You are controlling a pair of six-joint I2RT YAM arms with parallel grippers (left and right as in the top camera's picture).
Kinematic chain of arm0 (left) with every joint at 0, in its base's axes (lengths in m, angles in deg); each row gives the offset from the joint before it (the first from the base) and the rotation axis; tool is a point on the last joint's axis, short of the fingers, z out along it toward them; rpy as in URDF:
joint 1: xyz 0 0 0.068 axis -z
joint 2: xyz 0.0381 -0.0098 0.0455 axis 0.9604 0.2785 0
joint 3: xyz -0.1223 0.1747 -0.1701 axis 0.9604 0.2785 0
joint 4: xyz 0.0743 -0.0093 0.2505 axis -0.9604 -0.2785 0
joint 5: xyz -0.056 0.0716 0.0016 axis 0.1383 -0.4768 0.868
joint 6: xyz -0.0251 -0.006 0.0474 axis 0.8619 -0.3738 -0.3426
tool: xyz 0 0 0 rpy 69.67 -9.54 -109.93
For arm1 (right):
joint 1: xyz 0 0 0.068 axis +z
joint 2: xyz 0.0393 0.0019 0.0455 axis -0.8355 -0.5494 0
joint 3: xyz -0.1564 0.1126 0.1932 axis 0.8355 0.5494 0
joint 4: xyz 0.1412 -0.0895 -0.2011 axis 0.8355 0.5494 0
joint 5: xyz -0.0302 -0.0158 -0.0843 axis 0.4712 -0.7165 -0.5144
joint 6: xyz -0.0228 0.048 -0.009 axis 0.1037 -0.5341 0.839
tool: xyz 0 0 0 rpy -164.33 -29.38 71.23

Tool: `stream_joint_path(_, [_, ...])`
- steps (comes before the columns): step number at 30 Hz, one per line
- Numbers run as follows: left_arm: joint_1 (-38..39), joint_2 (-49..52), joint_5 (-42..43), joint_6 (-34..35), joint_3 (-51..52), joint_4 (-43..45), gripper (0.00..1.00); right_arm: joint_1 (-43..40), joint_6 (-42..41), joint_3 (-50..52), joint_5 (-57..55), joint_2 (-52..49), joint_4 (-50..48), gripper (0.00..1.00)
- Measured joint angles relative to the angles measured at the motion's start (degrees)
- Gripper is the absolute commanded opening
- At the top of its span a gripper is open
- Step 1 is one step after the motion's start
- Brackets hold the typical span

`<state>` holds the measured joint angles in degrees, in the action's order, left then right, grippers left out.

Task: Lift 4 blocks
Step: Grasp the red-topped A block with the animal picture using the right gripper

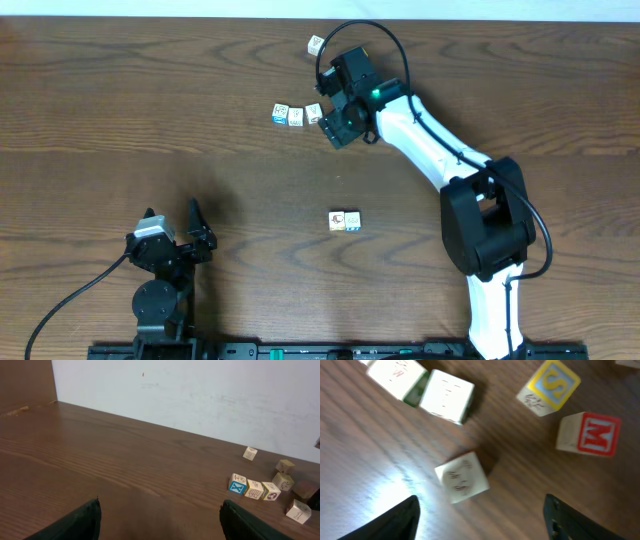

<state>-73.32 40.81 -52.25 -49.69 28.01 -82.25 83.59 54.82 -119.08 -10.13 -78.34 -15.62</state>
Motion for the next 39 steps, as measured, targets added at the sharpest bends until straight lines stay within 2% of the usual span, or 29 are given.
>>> stream_joint_path(10, [0.0,0.0,0.0,0.0,0.0,0.0,0.76,-2.3,8.2,-0.2,3.6,-0.8,-1.1,0.71])
stream_joint_path(19, [0.0,0.0,0.0,0.0,0.0,0.0,0.76,-1.3,11.3,-0.7,7.5,-2.6,-1.7,0.73])
stream_joint_path(27, [0.0,0.0,0.0,0.0,0.0,0.0,0.77,-1.1,12.6,-1.3,8.8,-7.3,-3.1,0.62])
stream_joint_path(34, [0.0,0.0,0.0,0.0,0.0,0.0,0.76,-0.1,12.9,-1.9,6.8,-7.4,-2.9,0.61])
stream_joint_path(37, [0.0,0.0,0.0,0.0,0.0,0.0,0.77,0.5,12.9,-2.8,6.4,-7.4,-2.1,0.64])
stream_joint_path(39, [0.0,0.0,0.0,0.0,0.0,0.0,0.77,0.9,13.1,-3.9,6.3,-7.4,-1.1,0.61])
